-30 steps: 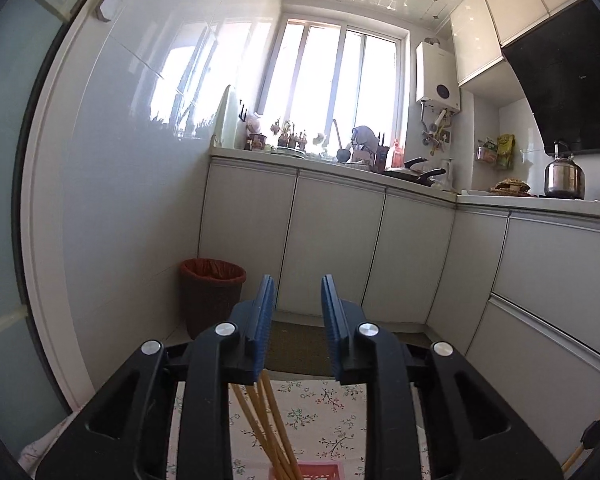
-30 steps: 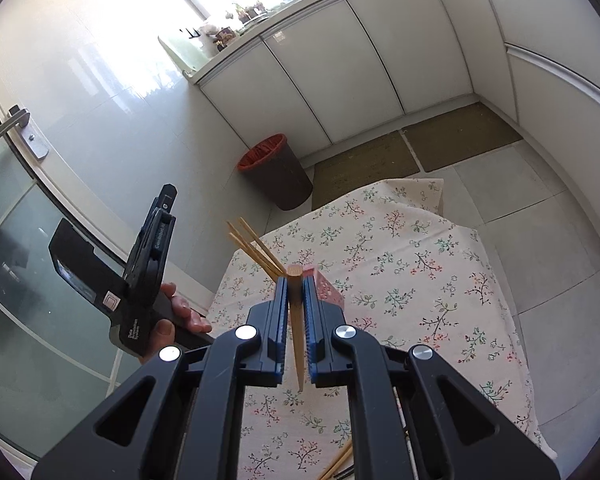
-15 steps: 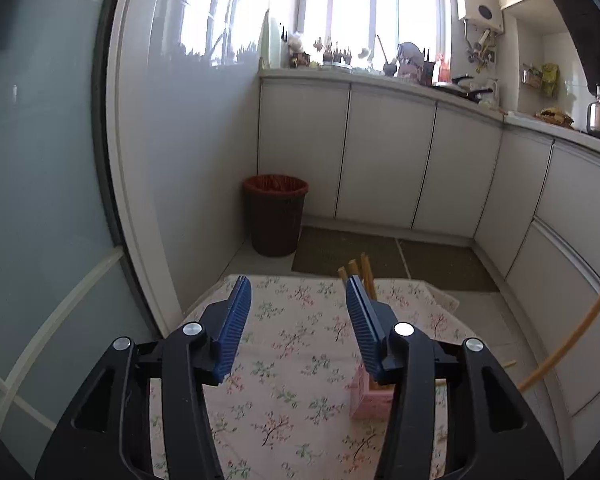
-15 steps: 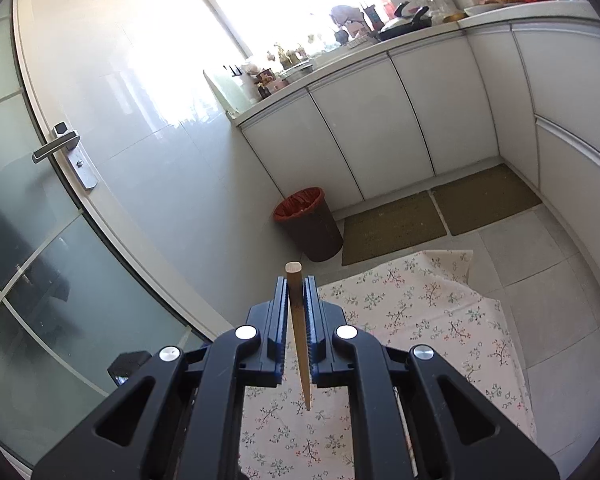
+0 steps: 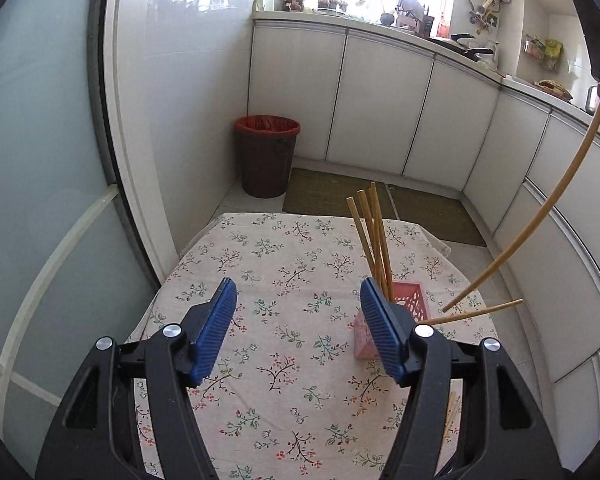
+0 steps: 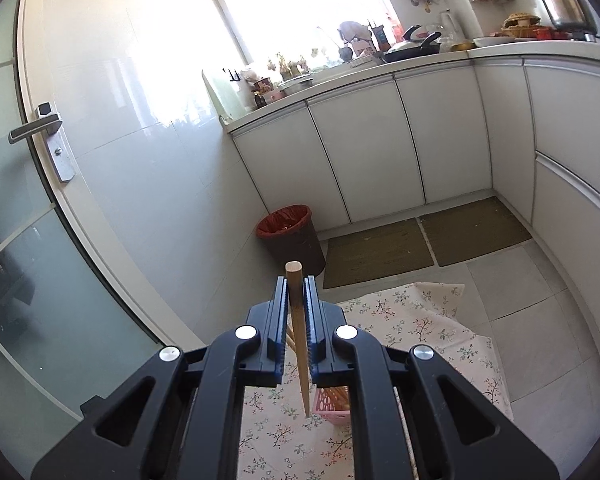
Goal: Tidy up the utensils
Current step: 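Carry both chopsticks over the pink holder and open both tools to drop them in, then move both tools back to the chopstick pile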
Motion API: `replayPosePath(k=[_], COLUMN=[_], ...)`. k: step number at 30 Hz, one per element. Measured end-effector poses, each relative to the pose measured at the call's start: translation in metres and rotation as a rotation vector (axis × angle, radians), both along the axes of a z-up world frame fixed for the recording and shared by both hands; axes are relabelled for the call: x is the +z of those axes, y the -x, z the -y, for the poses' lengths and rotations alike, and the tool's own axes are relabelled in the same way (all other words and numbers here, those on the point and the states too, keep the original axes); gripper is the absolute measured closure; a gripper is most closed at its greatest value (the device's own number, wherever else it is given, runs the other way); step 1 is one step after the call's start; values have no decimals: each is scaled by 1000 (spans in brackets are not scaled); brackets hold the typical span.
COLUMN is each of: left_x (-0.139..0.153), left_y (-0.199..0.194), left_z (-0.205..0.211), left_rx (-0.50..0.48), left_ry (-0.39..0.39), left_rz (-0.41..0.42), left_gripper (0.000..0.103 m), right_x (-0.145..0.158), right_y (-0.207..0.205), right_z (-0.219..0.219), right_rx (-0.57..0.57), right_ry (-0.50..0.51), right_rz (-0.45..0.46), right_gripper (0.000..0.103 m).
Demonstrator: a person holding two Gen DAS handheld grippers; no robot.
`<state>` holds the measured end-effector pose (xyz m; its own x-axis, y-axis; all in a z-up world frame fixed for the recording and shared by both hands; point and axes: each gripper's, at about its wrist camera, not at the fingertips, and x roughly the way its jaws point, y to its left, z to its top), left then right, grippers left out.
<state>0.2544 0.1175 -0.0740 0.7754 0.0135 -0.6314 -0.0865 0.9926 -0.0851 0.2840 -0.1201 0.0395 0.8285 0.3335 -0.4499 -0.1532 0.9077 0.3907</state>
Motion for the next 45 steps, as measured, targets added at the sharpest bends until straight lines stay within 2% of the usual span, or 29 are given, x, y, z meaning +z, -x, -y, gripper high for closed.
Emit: replayPosePath(k=[7, 12, 15, 19, 21, 23, 25, 28, 31, 35, 38, 41, 45], left_x=[-7, -13, -14, -11, -9, -8, -6, -4, -1, 0, -2, -6, -24], left_y=[-4, -8, -8, -6, -4, -2, 1, 6, 10, 14, 16, 17, 14], left_z=[2, 0, -2, -4, -4, -1, 3, 11, 18, 29, 39, 51, 70], left_rx=[-13, -10, -9, -11, -19, -30, -40, -59, -72, -95, -114, -142, -202], left_ry=[0, 1, 5, 8, 13, 16, 9, 1, 0, -17, -27, -49, -68], left_rz=[-14, -31, -37, -30, -32, -30, -29, -30, -31, -38, -46, -62, -137], left_gripper=[42, 42, 42, 42, 41, 39, 34, 32, 22, 14, 9, 7, 7], right_x=[-30, -78, -106, -100, -88, -79, -74, -76, -81, -85, -87, -91, -101], right_y=[-22, -34, -42, -33, -24, -12, -3, 12, 27, 45, 57, 69, 81], right_z=[-17, -33, -45, -42, -40, -38, -37, -34, -28, -14, 1, 19, 43], right_rx=[-16, -2, 15, -7, -20, -33, -42, -63, -99, -166, -226, -247, -288], right_ry=[78, 144, 182, 171, 168, 170, 178, 192, 205, 222, 211, 178, 172], right_rz=[7, 27, -24, -22, -6, 11, 11, -17, -41, -50, -54, -59, -90], right_gripper=[94, 92, 92, 90, 84, 71, 69, 54, 46, 32, 18, 8, 7])
